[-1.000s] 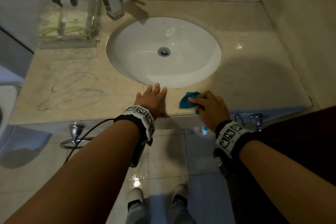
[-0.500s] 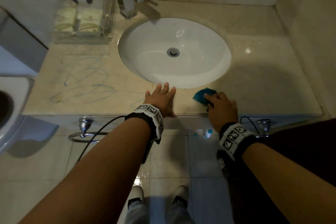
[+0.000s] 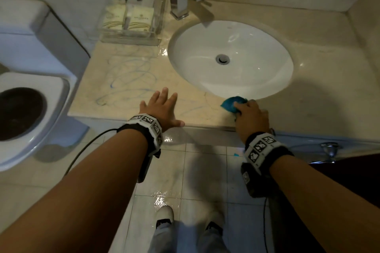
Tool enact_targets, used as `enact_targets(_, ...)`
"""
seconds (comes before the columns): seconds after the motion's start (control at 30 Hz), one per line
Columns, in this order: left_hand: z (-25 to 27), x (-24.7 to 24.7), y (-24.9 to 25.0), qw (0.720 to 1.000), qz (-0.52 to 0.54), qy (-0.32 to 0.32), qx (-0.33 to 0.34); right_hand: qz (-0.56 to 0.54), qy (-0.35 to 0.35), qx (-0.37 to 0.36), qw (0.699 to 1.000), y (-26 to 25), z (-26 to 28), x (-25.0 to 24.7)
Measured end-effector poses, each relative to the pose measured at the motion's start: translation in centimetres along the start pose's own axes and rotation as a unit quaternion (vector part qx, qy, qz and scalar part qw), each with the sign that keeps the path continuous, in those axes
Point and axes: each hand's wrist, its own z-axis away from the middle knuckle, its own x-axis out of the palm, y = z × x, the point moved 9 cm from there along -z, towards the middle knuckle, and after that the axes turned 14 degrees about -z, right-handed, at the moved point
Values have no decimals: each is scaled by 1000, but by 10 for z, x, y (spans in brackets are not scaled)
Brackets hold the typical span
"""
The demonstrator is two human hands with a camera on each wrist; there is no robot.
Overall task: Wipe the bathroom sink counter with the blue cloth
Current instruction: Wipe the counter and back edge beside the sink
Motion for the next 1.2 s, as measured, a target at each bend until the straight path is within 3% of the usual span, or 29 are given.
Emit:
enact_targets(0.1, -1, 8, -3, 1000, 2, -6, 5, 14, -43, -110, 993, -60, 13, 45)
enact_targets(0.2, -2, 6, -3, 1000, 10, -11, 12, 25, -62, -174, 982, -91, 18, 48)
enact_targets(0.3, -3, 3, -4, 999, 18, -20, 25, -24, -40, -148, 988, -77, 6, 26)
enact_targets(0.37, -4, 2, -4, 999, 23, -26, 33, -67, -2, -78, 995, -56, -6, 4)
enact_targets(0.47, -4, 1, -4, 999, 28, -29, 32, -37, 12, -18, 999, -49, -13, 2)
enact_targets(0.7, -8, 3, -2, 999, 22, -28, 18, 53, -50, -154, 985, -109, 19, 75)
enact_targets(0.83, -6, 2, -3, 999, 31, -26, 10, 61, -90, -198, 974, -116, 34, 66)
enact_targets(0.97, 11, -7, 4, 998, 48, -28, 6, -3, -139, -178, 974, -112, 50, 47)
enact_targets(1.1, 39, -44, 21, 996, 73, 36, 39, -141, -109, -138, 974, -110, 50, -8)
enact_targets(1.2, 63, -83, 35, 984, 133, 92, 73, -180, -100, -135, 969, -120, 54, -53)
